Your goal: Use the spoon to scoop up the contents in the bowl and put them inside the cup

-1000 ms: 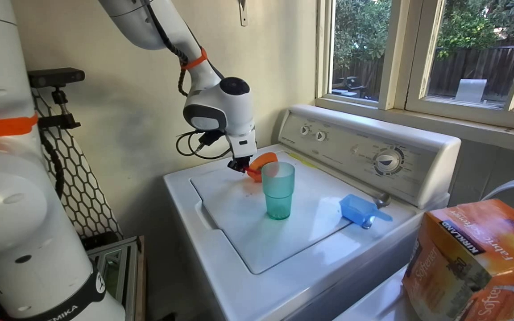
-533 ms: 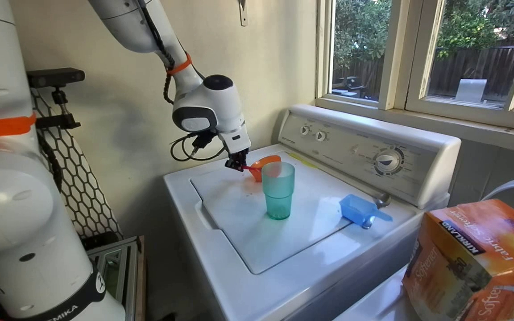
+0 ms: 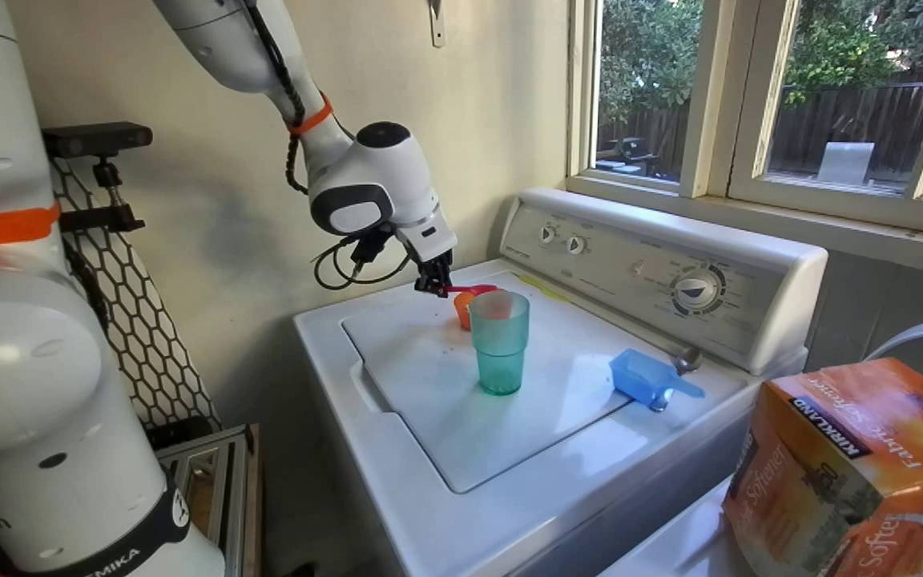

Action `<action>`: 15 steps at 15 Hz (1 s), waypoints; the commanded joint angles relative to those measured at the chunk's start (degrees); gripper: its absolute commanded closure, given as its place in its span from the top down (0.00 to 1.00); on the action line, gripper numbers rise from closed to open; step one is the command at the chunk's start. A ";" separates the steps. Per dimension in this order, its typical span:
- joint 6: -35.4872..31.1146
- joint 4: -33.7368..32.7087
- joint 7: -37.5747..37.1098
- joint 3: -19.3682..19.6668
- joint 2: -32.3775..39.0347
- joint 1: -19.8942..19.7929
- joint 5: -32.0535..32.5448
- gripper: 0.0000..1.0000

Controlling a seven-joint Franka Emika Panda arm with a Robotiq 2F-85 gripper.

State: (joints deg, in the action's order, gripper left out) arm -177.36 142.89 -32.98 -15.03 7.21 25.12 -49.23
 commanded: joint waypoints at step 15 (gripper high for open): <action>12.90 10.28 -27.21 15.58 -20.71 4.77 59.83 0.06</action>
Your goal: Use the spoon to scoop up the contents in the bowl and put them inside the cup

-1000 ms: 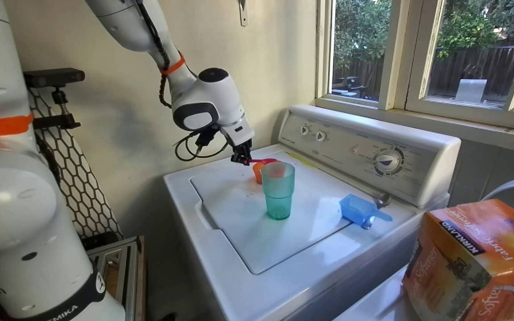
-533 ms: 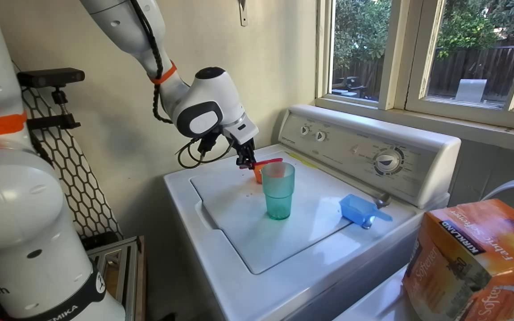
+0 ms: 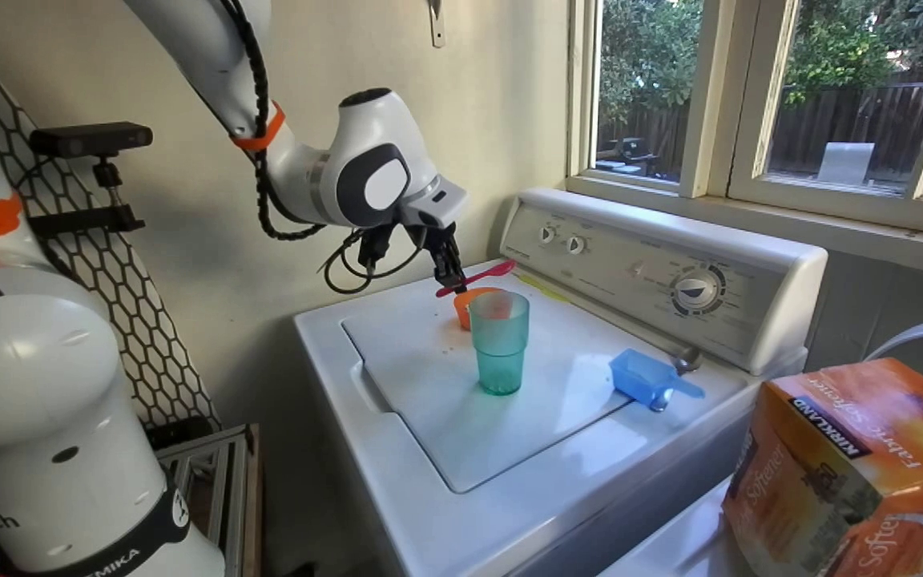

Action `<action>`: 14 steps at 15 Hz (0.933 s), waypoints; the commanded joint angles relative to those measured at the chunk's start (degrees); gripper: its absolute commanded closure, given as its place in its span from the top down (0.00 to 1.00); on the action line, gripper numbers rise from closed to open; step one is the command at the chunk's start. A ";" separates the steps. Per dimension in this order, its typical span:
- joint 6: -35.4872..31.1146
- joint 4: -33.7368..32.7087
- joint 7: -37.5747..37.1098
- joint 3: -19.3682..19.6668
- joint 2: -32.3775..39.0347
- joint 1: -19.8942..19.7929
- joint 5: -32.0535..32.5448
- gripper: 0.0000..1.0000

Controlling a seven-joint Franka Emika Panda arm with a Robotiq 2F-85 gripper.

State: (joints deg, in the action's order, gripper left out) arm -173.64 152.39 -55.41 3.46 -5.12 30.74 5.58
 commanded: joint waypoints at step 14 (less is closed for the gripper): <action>43.11 -3.27 -5.29 -14.66 -32.04 -17.42 -15.75 0.06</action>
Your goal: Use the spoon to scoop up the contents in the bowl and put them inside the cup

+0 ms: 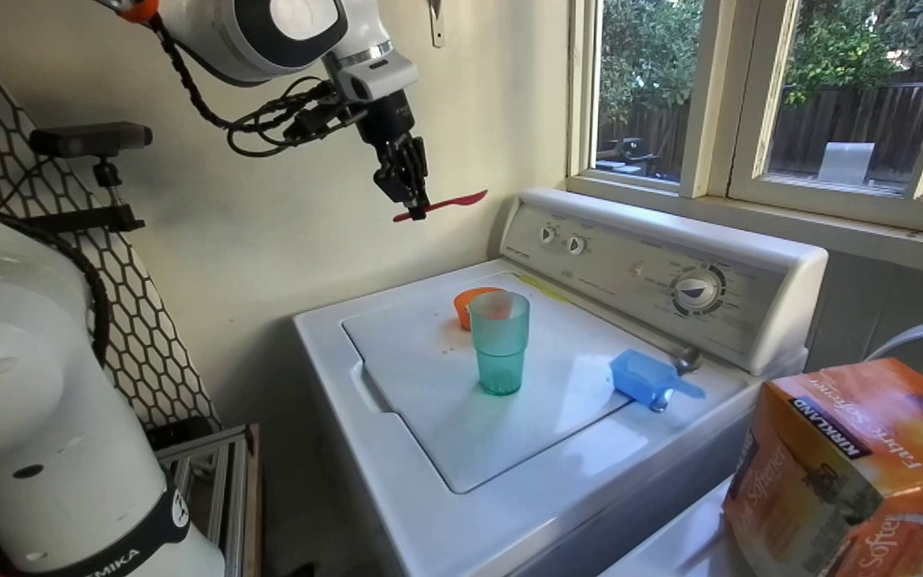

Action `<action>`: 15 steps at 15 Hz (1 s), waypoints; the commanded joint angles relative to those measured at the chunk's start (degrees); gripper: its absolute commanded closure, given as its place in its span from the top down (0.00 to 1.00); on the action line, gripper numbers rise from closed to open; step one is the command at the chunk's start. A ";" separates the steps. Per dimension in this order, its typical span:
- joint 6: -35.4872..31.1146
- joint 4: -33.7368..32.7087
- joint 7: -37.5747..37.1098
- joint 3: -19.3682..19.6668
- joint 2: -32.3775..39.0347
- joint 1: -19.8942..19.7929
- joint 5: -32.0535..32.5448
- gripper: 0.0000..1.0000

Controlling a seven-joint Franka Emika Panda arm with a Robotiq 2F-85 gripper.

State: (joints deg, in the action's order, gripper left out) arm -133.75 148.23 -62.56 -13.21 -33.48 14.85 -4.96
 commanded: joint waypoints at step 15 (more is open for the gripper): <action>17.03 6.75 41.90 20.43 -8.35 -6.62 -37.34 0.06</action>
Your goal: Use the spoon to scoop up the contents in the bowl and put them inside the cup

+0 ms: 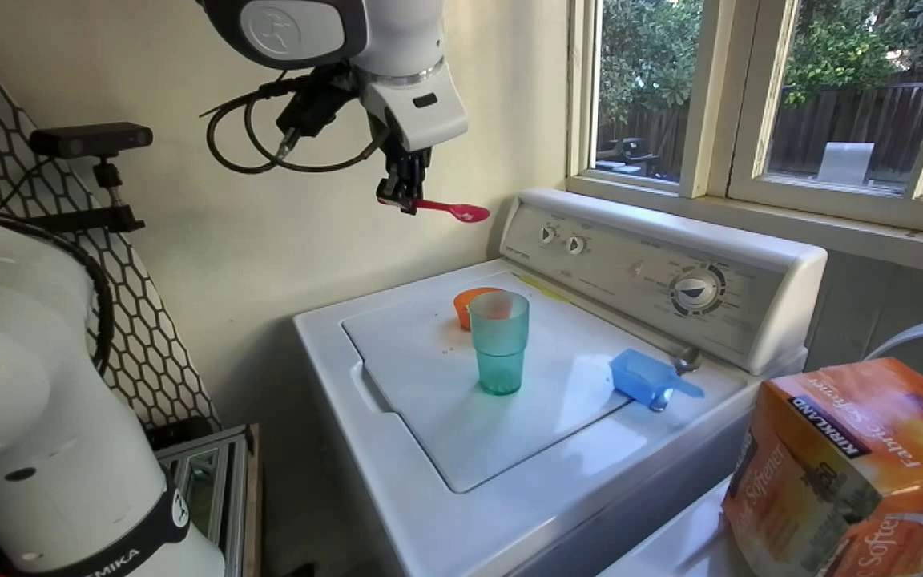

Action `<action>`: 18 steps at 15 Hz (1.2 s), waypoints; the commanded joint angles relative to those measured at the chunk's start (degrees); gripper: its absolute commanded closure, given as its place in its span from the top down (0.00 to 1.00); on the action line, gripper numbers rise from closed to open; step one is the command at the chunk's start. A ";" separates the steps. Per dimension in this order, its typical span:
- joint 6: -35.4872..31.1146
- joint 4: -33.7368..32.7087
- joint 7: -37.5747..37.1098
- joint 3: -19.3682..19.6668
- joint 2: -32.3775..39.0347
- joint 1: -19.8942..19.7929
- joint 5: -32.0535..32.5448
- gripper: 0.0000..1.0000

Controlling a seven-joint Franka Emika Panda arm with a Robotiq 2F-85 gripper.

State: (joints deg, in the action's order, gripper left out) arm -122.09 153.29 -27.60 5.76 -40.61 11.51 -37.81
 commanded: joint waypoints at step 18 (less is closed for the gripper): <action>16.44 -5.44 16.04 -1.09 20.53 -14.71 -19.38 0.06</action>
State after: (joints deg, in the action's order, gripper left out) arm -106.41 151.04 -11.60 6.18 -25.07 -2.09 -54.88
